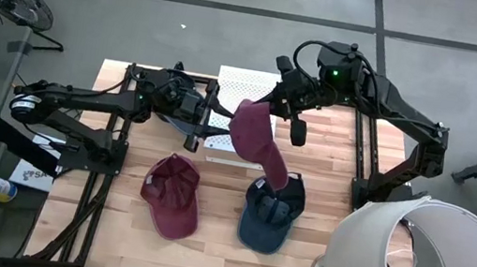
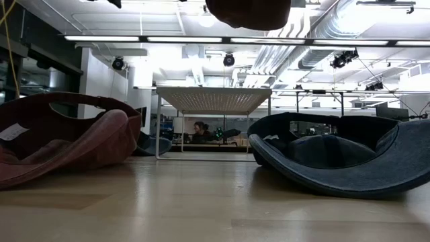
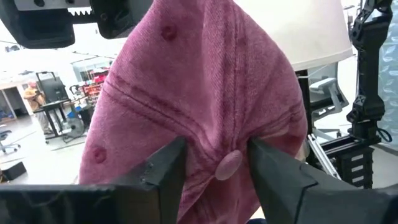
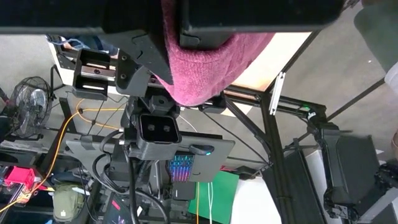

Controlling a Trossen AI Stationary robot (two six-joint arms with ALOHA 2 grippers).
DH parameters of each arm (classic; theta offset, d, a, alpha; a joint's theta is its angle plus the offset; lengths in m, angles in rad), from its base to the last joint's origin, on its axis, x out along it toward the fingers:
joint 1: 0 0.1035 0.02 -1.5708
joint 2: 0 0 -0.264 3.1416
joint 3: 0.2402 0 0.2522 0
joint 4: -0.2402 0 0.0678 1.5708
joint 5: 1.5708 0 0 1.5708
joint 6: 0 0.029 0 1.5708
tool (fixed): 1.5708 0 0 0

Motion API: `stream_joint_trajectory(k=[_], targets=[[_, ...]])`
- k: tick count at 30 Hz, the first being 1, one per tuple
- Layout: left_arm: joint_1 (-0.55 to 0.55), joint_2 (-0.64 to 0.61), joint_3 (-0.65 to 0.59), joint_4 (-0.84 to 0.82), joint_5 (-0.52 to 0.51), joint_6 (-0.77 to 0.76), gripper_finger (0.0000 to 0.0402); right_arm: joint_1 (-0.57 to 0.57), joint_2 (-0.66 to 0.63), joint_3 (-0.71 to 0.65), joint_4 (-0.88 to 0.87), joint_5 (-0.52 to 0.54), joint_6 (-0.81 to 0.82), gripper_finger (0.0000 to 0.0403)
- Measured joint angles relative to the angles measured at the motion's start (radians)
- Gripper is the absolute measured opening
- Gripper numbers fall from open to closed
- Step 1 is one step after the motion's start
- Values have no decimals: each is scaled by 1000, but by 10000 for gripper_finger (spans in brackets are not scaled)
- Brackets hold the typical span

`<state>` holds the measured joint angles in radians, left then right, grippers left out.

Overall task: Pick & Place hat
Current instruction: Put the top red cap on the shelf

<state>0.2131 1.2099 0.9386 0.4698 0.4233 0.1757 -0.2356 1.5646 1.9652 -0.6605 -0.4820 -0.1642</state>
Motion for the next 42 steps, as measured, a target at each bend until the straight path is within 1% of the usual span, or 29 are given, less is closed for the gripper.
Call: stream_joint_trajectory(k=[6, 10, 16, 26, 29, 31, 36, 38, 42], targets=[[0, 0, 0, 0, 35, -18, 119, 0, 0, 0, 0, 0, 0, 0], [0, 0, 0, 0, 34, -30, 91, 0, 0, 0, 0, 2, 0, 0], [0, 0, 0, 0, 44, -32, 25, 0, 0, 0, 0, 4, 0, 0], [1, 0, 0, 0, 66, -58, 23, 1, 0, 0, 0, 6, 6, 1], [3, 0, 0, 0, 67, -78, 23, 1, 0, 0, 9, 10, 46, 6], [3, 0, 0, 1, 67, -79, 23, 1, 0, 0, 24, 30, 80, 15], [3, 0, 0, 2, 64, -91, 23, 1, 0, 0, 30, 159, 106, 45], [3, 0, 0, 1, 57, -107, 23, 1, 0, 0, 30, 186, 124, 61], [3, -3, 0, -1, 35, -132, 23, -10, -1, 0, 27, 193, 193, 98]])
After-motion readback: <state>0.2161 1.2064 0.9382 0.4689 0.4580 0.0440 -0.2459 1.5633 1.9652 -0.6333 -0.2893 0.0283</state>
